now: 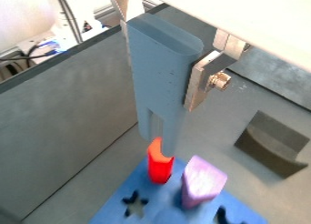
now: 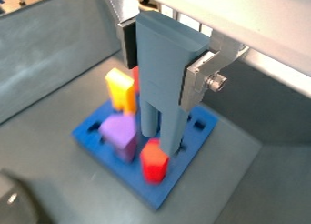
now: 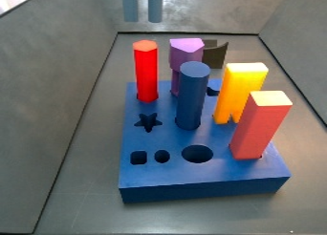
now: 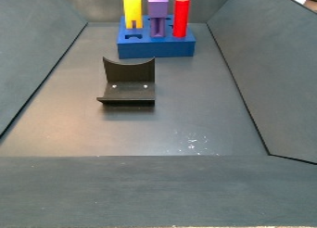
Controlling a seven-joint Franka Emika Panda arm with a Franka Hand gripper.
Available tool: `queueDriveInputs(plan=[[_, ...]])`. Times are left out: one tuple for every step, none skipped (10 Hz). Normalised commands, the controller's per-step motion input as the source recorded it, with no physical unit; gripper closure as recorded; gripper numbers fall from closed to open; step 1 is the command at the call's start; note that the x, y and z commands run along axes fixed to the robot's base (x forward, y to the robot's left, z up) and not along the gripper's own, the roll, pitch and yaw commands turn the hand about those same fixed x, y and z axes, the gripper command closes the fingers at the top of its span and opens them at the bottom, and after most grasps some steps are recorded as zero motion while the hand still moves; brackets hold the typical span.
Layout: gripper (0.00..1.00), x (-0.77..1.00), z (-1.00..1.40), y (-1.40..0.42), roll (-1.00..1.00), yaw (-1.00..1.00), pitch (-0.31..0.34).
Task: Pick up the square-circle object. Move up. Rotate the square-circle object. Move to above the board. Insert the square-circle object.
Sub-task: Move to above the board, then insert the square-circle object.
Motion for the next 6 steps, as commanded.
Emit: queueDriveInputs(plan=[[1.00, 0.18, 0.12, -0.33, 0.05, 0.01, 0.128], [1.00, 0.00, -0.03, 0.00, 0.00, 0.00, 0.000], [1.00, 0.00, 0.00, -0.08, 0.00, 0.00, 0.000], [1.00, -0.23, -0.12, -0.65, 0.02, 0.18, -0.084], [1.00, -0.26, -0.06, -0.89, 0.10, 0.25, -0.127], [1.00, -0.18, -0.08, -0.86, 0.11, 0.29, -0.146]])
